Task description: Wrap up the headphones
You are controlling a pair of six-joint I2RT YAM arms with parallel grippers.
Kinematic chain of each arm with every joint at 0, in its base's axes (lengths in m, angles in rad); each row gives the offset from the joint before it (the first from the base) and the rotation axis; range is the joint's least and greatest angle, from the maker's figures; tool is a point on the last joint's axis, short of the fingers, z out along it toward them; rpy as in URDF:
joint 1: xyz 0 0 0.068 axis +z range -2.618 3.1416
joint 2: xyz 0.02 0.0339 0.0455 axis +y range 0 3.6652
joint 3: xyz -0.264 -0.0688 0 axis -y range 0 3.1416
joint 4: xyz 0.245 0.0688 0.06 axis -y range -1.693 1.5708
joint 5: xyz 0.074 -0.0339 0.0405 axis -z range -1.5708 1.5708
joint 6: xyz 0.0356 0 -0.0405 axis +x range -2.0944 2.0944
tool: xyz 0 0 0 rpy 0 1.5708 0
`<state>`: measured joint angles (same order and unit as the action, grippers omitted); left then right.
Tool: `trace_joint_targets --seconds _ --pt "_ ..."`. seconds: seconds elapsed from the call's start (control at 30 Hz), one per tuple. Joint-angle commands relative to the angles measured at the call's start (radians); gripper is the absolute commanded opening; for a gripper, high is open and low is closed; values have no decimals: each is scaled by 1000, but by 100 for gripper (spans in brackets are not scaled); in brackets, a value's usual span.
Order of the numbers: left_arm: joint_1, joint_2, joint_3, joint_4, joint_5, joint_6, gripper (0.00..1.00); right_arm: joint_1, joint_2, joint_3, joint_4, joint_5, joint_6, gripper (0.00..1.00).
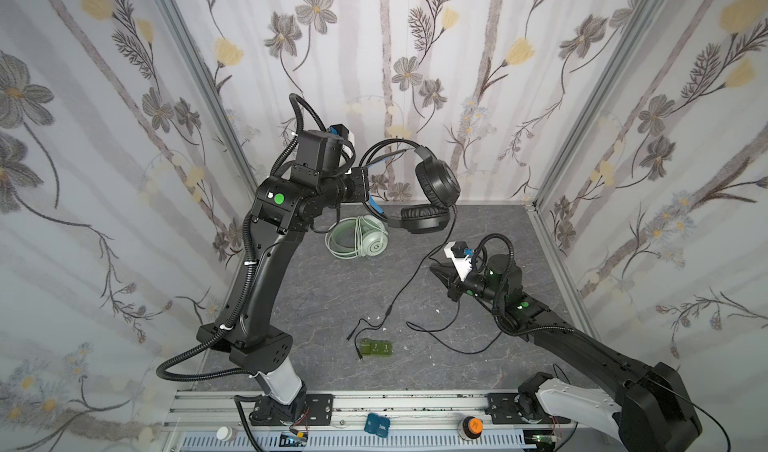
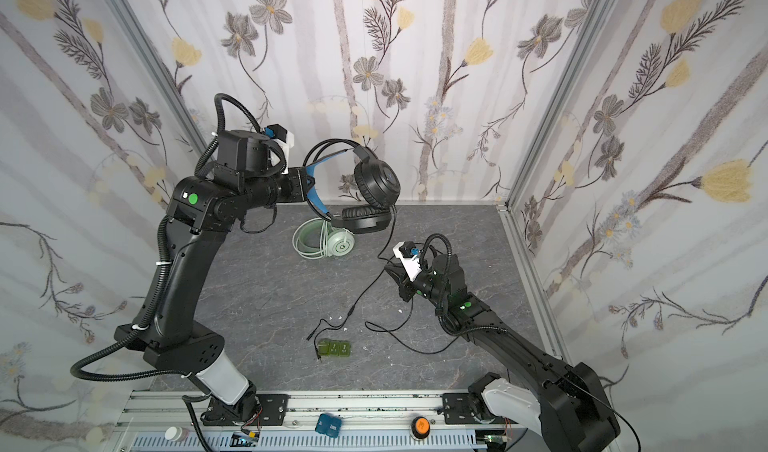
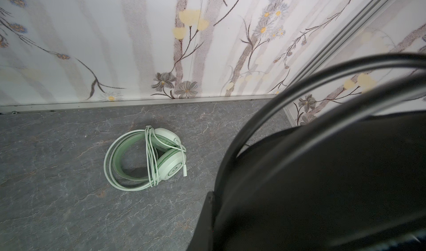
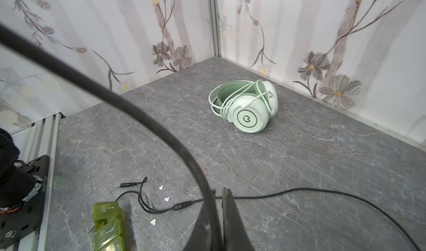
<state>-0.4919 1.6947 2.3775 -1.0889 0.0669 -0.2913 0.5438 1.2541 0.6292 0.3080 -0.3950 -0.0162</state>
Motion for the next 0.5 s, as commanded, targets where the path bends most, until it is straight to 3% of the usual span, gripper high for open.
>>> trace_joint_targets --seconds 0.0,0.3,0.47 --pt "5 12 27 46 -23 -38 0 1 -40 -12 -16 73 -7 3" --pt "13 34 32 14 -111 -66 0 2 -261 -12 -266 259 -79 0" --pt "13 54 25 -6 -149 -51 0 4 -393 83 -438 383 -196 0"
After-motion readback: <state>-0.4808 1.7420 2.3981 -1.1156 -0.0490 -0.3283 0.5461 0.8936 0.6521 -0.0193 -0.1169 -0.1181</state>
